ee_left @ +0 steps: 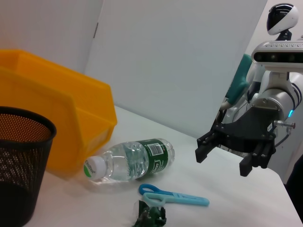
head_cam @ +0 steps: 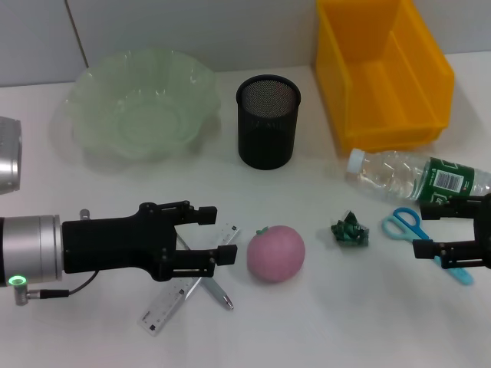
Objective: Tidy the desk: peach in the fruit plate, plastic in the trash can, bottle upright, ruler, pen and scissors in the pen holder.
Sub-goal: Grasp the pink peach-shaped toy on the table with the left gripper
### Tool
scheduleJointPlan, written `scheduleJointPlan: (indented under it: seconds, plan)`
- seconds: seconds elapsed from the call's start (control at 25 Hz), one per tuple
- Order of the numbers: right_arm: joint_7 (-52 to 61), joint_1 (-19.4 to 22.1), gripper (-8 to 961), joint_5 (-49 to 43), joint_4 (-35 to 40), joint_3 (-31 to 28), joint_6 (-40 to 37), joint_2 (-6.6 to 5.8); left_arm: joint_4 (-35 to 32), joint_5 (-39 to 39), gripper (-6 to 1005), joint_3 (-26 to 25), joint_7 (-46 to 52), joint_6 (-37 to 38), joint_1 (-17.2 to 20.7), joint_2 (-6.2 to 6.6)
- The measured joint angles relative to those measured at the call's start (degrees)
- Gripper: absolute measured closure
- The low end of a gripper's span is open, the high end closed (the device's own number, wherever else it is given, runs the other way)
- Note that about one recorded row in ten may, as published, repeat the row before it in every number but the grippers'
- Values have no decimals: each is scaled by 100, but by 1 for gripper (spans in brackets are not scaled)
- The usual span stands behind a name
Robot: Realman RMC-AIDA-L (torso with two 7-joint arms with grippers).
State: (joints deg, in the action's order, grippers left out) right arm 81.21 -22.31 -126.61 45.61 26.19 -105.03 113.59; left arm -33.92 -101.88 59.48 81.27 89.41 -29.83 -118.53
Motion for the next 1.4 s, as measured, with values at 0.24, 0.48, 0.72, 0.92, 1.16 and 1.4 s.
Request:
scheduleJointPlan:
  seconds: [0.24,0.48,0.72,0.92,1.16,1.4]
  plan:
    - [2,-26,167,-60,-45,1,1,7,-14,-2,207,2,7,7,-2,13]
    - [17,-64,167,-73,-202,148,-45,1,-82,-17,217,-21,36,169,8,52]
    - [34,-117,167,-75,-331,327,6,13,-169,-44,227,-26,36,228,57,99]
    - [61,-96,168,-74,-334,303,25,20,-392,-78,235,-1,-9,283,41,71]
    - [102,-82,168,-61,-367,299,113,23,-826,-139,245,465,-17,-18,-177,40]
    - [113,-96,168,-33,-454,284,195,23,-806,-617,255,1169,51,-768,-803,-23]
